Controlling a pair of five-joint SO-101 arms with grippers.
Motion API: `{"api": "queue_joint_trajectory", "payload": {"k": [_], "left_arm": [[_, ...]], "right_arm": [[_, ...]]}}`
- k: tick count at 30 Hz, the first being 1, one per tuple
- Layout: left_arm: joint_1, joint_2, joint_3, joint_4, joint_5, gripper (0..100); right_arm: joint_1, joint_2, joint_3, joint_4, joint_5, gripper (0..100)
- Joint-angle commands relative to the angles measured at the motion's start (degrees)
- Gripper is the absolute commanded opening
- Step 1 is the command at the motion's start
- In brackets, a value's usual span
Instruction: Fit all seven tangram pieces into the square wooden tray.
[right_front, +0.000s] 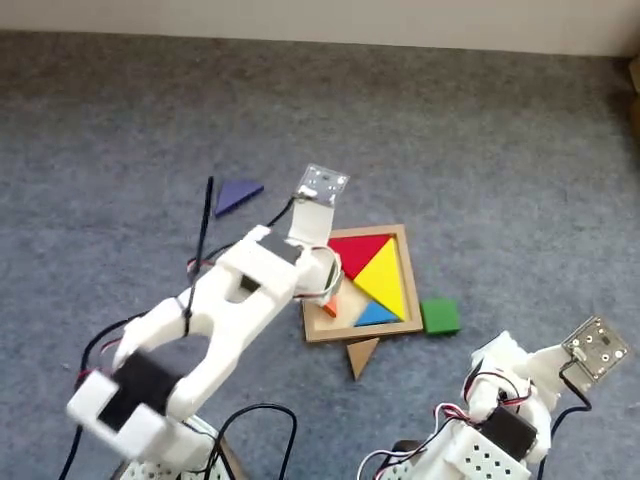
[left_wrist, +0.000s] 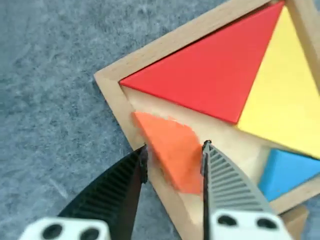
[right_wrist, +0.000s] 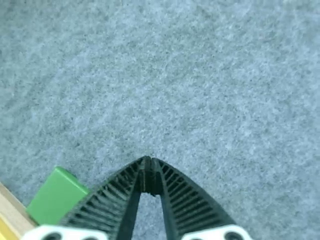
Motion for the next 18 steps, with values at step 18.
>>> {"api": "queue_joint_trajectory", "payload": {"k": [18], "left_arm": [[-4.88,5.93,-22.81,16.53,0.35,19]], "right_arm": [[-0.31,-0.22,6.2,-0.84,0.62,0.9]]}}
